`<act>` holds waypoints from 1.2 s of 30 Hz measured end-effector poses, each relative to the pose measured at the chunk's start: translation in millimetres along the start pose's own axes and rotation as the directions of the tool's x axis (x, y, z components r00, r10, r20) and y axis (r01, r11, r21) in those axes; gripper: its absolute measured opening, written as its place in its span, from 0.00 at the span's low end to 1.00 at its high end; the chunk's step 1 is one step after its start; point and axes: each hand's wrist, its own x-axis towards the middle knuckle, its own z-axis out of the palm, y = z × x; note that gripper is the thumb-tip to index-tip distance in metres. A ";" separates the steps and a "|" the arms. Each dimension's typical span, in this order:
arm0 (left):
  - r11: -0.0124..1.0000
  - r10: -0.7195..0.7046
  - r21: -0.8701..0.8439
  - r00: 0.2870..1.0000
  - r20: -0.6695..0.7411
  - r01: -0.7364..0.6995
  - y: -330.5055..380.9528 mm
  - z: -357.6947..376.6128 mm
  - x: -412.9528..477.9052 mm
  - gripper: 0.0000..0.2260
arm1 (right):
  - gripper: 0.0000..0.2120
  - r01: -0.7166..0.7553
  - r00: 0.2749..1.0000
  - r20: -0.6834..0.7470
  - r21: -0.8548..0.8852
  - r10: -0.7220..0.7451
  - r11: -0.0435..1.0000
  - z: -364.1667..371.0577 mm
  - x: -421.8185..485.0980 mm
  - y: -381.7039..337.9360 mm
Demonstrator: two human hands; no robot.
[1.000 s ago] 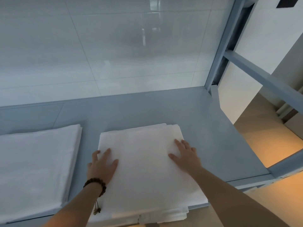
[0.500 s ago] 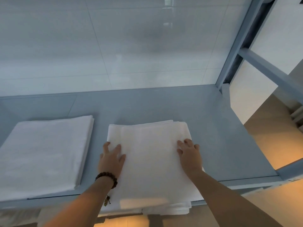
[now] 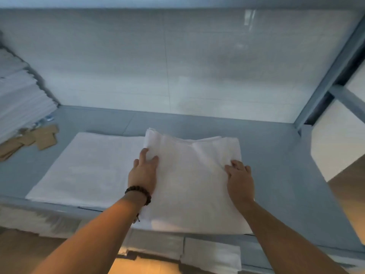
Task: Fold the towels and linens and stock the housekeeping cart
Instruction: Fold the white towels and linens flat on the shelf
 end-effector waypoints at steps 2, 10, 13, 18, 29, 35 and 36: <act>0.999 0.002 0.043 1.000 -0.031 0.000 -9.0 -22.8 6.7 0.13 | 0.17 0.027 0.999 -0.018 0.028 -0.027 0.999 -6.3 9.5 -23.8; 0.987 0.013 0.163 0.998 -0.060 -0.003 -95.1 -88.3 40.3 0.15 | 0.13 0.104 0.988 -0.118 0.074 -0.095 0.992 12.9 21.4 -137.3; 0.989 0.027 0.149 0.998 -0.058 -0.018 -145.7 -100.1 59.4 0.15 | 0.13 0.084 0.990 -0.121 0.077 -0.074 0.994 37.4 22.4 -184.9; 0.992 0.049 0.114 0.999 -0.018 -0.046 -238.5 -122.2 98.0 0.15 | 0.13 0.053 0.988 -0.147 0.078 -0.041 0.996 83.7 20.5 -269.7; 0.995 0.099 -0.036 0.994 0.051 -0.098 -353.2 -135.5 147.3 0.13 | 0.14 -0.102 0.989 -0.101 0.069 0.108 0.992 146.8 5.2 -364.7; 0.995 0.098 -0.040 0.991 0.091 -0.095 -372.8 -112.9 155.7 0.11 | 0.14 -0.144 0.988 -0.050 0.060 0.147 0.988 168.6 10.3 -367.9; 0.995 0.085 -0.052 0.991 0.100 -0.080 -374.4 -107.1 156.6 0.10 | 0.13 -0.129 0.990 -0.050 0.042 0.131 0.991 173.2 12.3 -366.2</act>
